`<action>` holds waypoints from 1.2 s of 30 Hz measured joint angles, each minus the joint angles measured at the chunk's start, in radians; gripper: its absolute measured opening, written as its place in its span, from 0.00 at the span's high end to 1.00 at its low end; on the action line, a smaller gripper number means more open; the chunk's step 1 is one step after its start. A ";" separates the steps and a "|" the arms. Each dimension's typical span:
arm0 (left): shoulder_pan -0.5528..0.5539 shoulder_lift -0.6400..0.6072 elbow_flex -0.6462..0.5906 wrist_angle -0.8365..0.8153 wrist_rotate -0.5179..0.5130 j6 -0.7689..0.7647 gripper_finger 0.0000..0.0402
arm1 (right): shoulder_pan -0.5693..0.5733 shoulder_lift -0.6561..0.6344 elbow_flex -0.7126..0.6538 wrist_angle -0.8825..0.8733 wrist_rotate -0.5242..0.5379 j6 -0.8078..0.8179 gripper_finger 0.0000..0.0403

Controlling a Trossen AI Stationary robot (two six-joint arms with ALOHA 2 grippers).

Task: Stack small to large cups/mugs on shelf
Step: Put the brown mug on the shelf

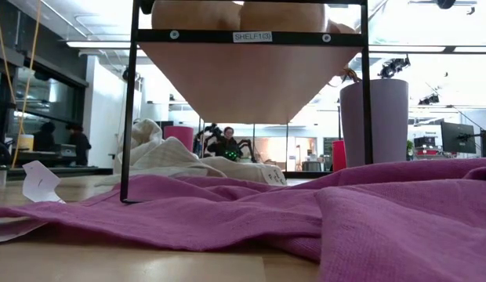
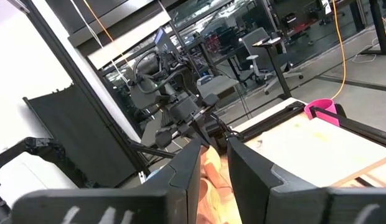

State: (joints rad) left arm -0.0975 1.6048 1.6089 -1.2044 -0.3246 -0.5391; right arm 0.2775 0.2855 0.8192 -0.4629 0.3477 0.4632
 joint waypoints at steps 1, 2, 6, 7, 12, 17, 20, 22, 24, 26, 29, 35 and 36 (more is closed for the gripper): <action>0.000 0.000 0.000 0.000 0.001 -0.006 1.00 | 0.000 0.000 0.000 0.000 0.000 0.000 0.82; 0.000 0.000 0.000 0.000 0.001 -0.013 1.00 | 0.000 0.000 0.000 0.000 0.000 -0.001 0.82; 0.000 0.000 0.000 0.000 0.005 -0.035 1.00 | 0.000 0.000 0.000 0.000 0.000 -0.015 0.82; 0.000 0.000 0.000 0.000 0.006 -0.043 1.00 | 0.000 0.000 0.000 0.000 0.000 -0.015 0.82; 0.000 0.000 0.000 0.000 0.013 -0.074 1.00 | 0.000 0.000 0.000 0.001 0.000 -0.015 0.82; 0.000 0.000 0.000 -0.002 0.022 -0.105 1.00 | 0.000 0.000 0.000 0.000 0.000 -0.011 0.82; 0.000 0.000 0.000 -0.008 0.022 -0.122 1.00 | 0.000 0.000 0.000 0.001 0.000 -0.011 0.82; 0.000 0.000 0.000 -0.026 0.025 -0.124 1.00 | 0.000 0.000 0.000 0.001 0.000 -0.012 0.82; 0.000 0.000 0.000 -0.040 0.033 -0.121 1.00 | 0.000 0.000 0.000 0.001 0.000 -0.015 0.82; 0.000 0.000 0.000 -0.033 0.033 -0.117 1.00 | 0.000 0.000 0.000 0.001 0.000 -0.015 0.82; -0.001 0.000 0.000 -0.036 0.041 -0.115 1.00 | 0.000 0.000 0.000 0.001 0.000 -0.016 0.82; 0.000 0.016 0.000 -0.026 0.056 -0.112 1.00 | 0.000 0.000 0.000 0.000 0.000 -0.016 0.82; 0.000 0.019 0.000 -0.026 0.064 -0.106 1.00 | 0.000 0.000 0.000 0.000 0.000 -0.016 0.82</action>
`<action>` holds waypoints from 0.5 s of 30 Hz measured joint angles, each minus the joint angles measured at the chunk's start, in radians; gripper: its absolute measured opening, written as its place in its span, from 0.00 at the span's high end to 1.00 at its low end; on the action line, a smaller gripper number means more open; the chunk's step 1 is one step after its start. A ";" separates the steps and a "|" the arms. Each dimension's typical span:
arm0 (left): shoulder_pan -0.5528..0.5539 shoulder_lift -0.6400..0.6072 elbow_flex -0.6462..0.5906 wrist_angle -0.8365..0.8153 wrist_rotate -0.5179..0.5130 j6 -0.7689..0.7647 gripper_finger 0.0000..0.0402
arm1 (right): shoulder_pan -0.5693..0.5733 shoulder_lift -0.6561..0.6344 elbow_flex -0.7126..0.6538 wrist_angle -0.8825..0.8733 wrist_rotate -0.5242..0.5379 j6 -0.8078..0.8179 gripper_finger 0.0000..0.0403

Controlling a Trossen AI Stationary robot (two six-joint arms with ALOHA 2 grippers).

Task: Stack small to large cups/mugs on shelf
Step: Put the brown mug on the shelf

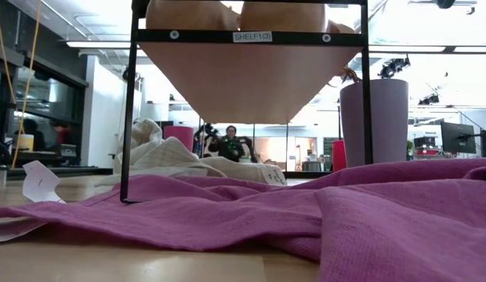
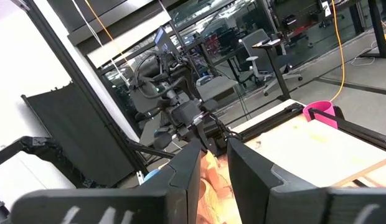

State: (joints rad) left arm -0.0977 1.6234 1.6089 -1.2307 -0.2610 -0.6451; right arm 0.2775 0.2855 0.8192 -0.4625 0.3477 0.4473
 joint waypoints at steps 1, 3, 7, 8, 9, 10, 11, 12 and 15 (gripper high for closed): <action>0.000 0.005 0.000 0.004 0.004 0.005 1.00 | 0.000 0.000 0.000 0.000 0.000 0.000 0.82; 0.000 0.014 0.001 0.017 0.009 0.008 1.00 | 0.000 0.000 0.000 0.000 0.000 0.000 0.82; 0.000 0.022 0.003 0.029 0.006 0.009 1.00 | 0.000 0.000 0.000 0.001 0.000 0.000 0.82; 0.000 0.022 0.009 0.024 0.006 0.009 1.00 | 0.000 0.000 0.000 0.002 0.000 0.000 0.82; 0.000 0.022 0.020 0.007 0.006 0.013 1.00 | 0.000 0.000 0.000 0.003 0.000 0.000 0.82; 0.000 0.022 0.031 -0.007 0.001 0.020 1.00 | 0.000 0.000 0.000 0.003 0.000 0.000 0.82; 0.000 0.022 0.041 -0.008 -0.004 0.022 1.00 | 0.000 0.000 0.000 0.002 0.000 0.000 0.82; 0.000 0.022 0.049 -0.003 -0.012 0.024 1.00 | 0.000 0.000 0.000 0.003 0.000 0.000 0.82; 0.000 0.023 0.053 -0.009 -0.019 0.024 1.00 | 0.000 0.000 0.000 0.001 0.000 -0.002 0.82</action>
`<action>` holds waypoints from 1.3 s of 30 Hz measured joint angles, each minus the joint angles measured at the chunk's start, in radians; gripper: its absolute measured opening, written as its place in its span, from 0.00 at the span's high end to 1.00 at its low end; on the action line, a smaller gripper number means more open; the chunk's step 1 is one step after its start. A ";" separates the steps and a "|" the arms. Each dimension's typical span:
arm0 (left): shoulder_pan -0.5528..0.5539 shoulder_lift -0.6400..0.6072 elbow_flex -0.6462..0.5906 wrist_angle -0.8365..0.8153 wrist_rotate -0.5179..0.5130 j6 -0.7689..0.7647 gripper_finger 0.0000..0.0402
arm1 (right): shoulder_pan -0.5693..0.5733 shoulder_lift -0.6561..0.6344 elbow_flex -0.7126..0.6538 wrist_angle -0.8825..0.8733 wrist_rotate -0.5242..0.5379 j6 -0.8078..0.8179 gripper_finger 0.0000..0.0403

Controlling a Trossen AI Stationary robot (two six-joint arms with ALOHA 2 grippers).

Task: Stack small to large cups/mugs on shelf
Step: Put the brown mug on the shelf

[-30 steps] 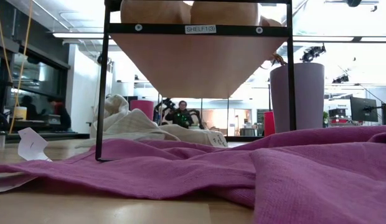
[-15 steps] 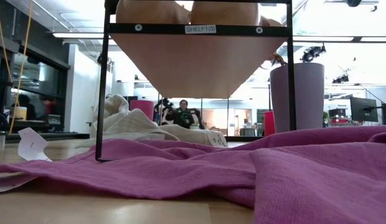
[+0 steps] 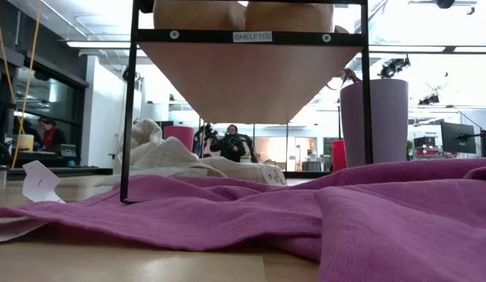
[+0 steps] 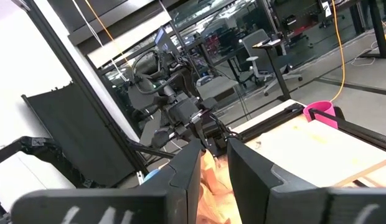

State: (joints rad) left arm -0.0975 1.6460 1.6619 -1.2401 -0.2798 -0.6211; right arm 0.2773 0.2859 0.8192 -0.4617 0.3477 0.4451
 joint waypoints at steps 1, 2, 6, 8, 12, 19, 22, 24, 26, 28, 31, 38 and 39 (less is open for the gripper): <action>0.000 0.001 0.000 -0.002 0.000 0.000 1.00 | 0.000 0.000 0.000 0.000 0.000 0.000 0.82; 0.000 0.001 0.000 -0.004 0.002 0.000 1.00 | 0.000 0.000 0.000 0.000 0.000 0.000 0.82; 0.000 0.014 -0.001 -0.002 0.023 0.000 1.00 | 0.000 0.000 0.000 -0.004 0.000 0.000 0.82; 0.000 0.017 -0.001 0.004 0.026 -0.001 1.00 | 0.000 0.000 0.000 -0.005 0.000 0.000 0.82; 0.000 0.026 -0.001 0.011 0.041 0.005 1.00 | 0.000 0.000 0.000 -0.005 0.000 0.000 0.82; -0.001 0.029 0.000 0.017 0.054 0.012 1.00 | 0.000 0.000 0.000 -0.005 0.000 0.000 0.82; -0.001 0.029 0.000 0.016 0.053 0.014 1.00 | 0.000 0.000 0.000 -0.007 0.000 0.000 0.82; -0.001 0.029 0.000 0.016 0.053 0.014 1.00 | 0.000 0.000 0.000 -0.010 0.000 0.000 0.82; -0.001 0.029 0.000 0.015 0.053 0.014 1.00 | 0.000 0.000 0.000 -0.011 0.000 0.000 0.82; -0.001 0.029 0.000 0.014 0.053 0.014 1.00 | 0.000 0.000 0.000 -0.011 0.000 0.000 0.82; -0.001 0.029 0.000 0.014 0.053 0.014 1.00 | 0.000 0.000 0.000 -0.012 0.000 0.000 0.82; -0.001 0.028 0.000 0.014 0.053 0.014 1.00 | 0.000 0.000 0.000 -0.012 0.000 0.000 0.82; -0.001 0.028 0.000 0.014 0.053 0.014 1.00 | 0.000 0.000 0.000 -0.012 0.000 0.000 0.82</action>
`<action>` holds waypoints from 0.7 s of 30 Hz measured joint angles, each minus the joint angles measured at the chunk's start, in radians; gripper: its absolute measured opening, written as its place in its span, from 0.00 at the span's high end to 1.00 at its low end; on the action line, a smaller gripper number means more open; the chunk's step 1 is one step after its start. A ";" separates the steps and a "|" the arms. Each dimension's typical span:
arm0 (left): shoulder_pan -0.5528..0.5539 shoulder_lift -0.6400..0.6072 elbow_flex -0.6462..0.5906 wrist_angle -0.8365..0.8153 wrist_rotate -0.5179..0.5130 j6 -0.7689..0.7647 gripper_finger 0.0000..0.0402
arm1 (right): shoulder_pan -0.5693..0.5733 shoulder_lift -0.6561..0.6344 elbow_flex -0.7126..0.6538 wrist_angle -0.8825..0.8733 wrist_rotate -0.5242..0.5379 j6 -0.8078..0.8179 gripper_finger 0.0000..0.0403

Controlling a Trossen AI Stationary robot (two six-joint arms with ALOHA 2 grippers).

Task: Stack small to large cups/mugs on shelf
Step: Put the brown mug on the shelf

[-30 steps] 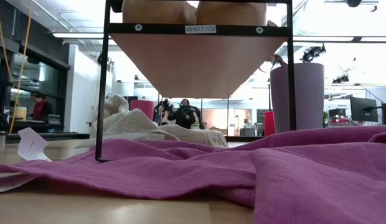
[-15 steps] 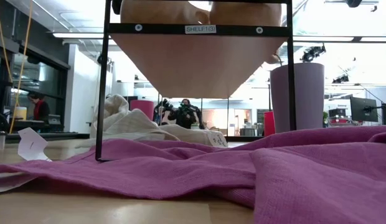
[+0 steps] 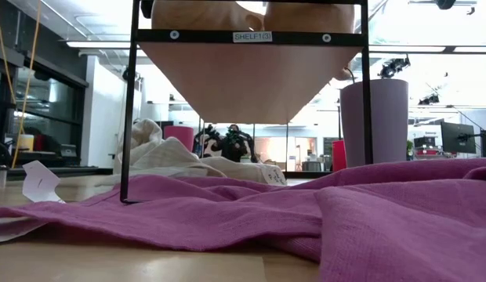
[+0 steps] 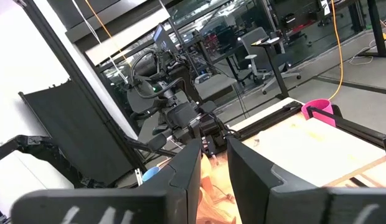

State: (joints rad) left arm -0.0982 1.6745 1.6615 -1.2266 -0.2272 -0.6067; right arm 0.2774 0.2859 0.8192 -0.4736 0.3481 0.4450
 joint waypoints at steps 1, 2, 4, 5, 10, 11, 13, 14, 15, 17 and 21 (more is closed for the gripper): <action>0.000 0.000 0.000 0.000 0.000 0.000 1.00 | 0.000 0.000 0.000 0.000 0.000 0.000 0.82; 0.000 0.000 0.000 0.000 0.000 0.002 1.00 | 0.000 0.000 0.000 0.000 0.000 0.000 0.82; 0.000 0.000 0.000 0.003 0.000 0.008 1.00 | 0.000 0.000 0.000 0.000 0.000 0.000 0.82; 0.000 0.000 0.000 0.004 0.000 0.008 1.00 | 0.000 0.000 0.000 0.000 0.000 0.000 0.82; 0.000 0.000 0.000 0.005 -0.001 0.008 1.00 | 0.000 0.000 0.000 0.000 0.000 0.000 0.82; 0.000 0.000 0.000 0.005 -0.002 0.008 1.00 | 0.000 0.000 0.000 0.000 0.000 0.000 0.82; 0.000 0.000 0.000 0.005 -0.012 0.004 1.00 | 0.000 0.000 0.000 0.000 0.000 0.000 0.82; 0.000 0.000 0.000 0.005 -0.015 0.003 1.00 | 0.000 0.000 0.000 0.000 0.000 0.000 0.82; 0.000 0.000 0.000 0.005 -0.017 0.001 1.00 | 0.000 0.000 0.000 0.000 0.000 0.000 0.82; 0.000 0.000 0.000 0.005 -0.019 0.001 1.00 | 0.000 0.000 0.000 0.000 0.000 0.000 0.82; 0.000 -0.001 0.000 0.005 -0.019 0.002 0.97 | 0.000 0.000 0.000 0.000 0.000 0.000 0.82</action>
State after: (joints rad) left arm -0.0982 1.6737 1.6615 -1.2217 -0.2462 -0.6047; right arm 0.2773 0.2859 0.8192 -0.4740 0.3481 0.4454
